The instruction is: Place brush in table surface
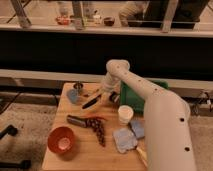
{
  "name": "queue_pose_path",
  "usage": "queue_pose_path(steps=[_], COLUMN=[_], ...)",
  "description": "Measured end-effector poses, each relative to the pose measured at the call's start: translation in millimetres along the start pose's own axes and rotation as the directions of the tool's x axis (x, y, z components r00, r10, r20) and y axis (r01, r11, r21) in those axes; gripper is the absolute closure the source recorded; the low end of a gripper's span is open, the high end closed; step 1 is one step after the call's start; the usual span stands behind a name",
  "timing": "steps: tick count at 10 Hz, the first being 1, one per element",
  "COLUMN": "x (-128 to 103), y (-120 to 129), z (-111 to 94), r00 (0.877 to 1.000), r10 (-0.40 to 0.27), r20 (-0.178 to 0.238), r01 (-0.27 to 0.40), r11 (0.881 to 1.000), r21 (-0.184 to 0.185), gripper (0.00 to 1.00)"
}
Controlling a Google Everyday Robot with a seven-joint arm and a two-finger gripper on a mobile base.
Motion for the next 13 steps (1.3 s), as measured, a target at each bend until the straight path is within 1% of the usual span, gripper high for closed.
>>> queue_pose_path(steps=[4,10,13], x=[0,-3,-3], y=[3,0,0], z=[2,12,16], r00=[1.000,1.000,1.000], r10=[-0.015,-0.013,-0.015], r20=[0.002,-0.016,-0.022], r01=[0.015,0.013,0.016], r11=[1.000,1.000,1.000], r21=[0.002,0.013,0.012], gripper=[1.00,1.00,1.00])
